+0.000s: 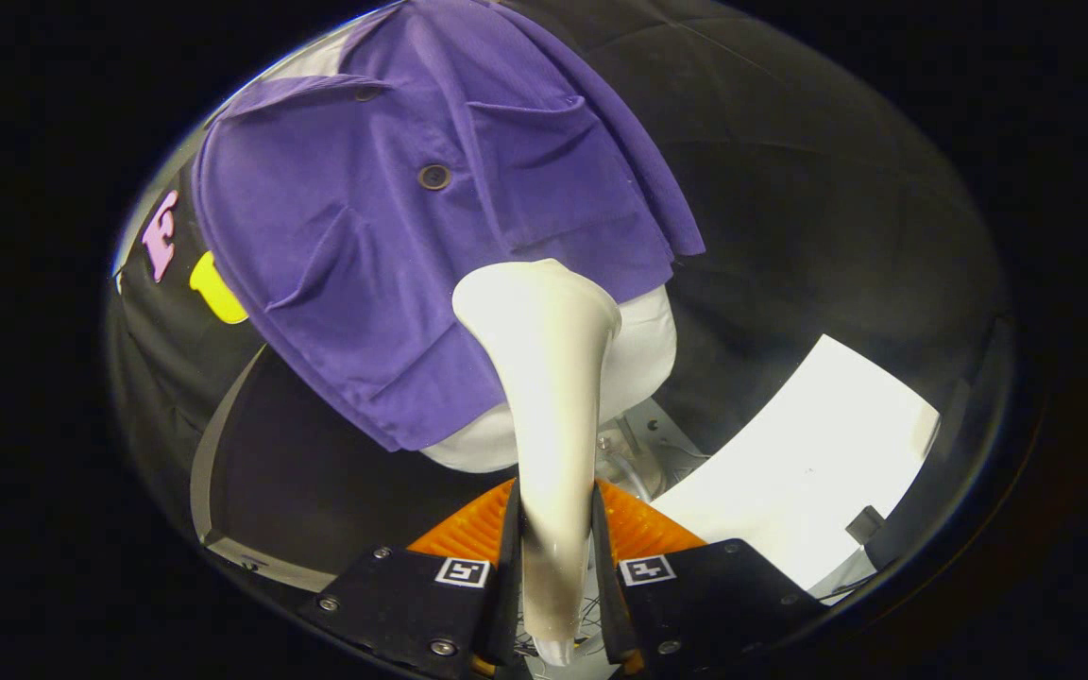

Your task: Iron the clothes twice with a garment steamer, once on the left side and once on the right side.

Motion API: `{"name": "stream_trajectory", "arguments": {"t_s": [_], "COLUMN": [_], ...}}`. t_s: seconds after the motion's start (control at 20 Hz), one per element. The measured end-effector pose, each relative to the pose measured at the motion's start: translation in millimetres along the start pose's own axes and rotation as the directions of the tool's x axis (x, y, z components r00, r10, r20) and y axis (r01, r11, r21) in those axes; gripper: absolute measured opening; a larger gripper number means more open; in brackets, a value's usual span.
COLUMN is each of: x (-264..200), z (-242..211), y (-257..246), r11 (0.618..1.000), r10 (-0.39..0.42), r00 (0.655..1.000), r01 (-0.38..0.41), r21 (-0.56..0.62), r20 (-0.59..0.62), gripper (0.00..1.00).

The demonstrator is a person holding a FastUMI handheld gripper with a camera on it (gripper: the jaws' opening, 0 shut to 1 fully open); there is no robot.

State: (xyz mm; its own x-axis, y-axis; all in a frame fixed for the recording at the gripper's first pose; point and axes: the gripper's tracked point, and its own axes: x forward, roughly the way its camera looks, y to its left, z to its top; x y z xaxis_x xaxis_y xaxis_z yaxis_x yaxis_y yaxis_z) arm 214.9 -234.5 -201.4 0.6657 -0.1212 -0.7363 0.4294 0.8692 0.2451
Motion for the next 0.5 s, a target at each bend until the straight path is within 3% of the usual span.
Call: {"name": "stream_trajectory", "arguments": {"t_s": [0.5], "x": [-128.9], "z": [-27.0], "y": [99.0], "r11": [0.963], "r10": [0.197], "r00": [0.976], "r01": [-0.173], "r21": [-0.208], "r20": [0.096], "gripper": [0.36]}}
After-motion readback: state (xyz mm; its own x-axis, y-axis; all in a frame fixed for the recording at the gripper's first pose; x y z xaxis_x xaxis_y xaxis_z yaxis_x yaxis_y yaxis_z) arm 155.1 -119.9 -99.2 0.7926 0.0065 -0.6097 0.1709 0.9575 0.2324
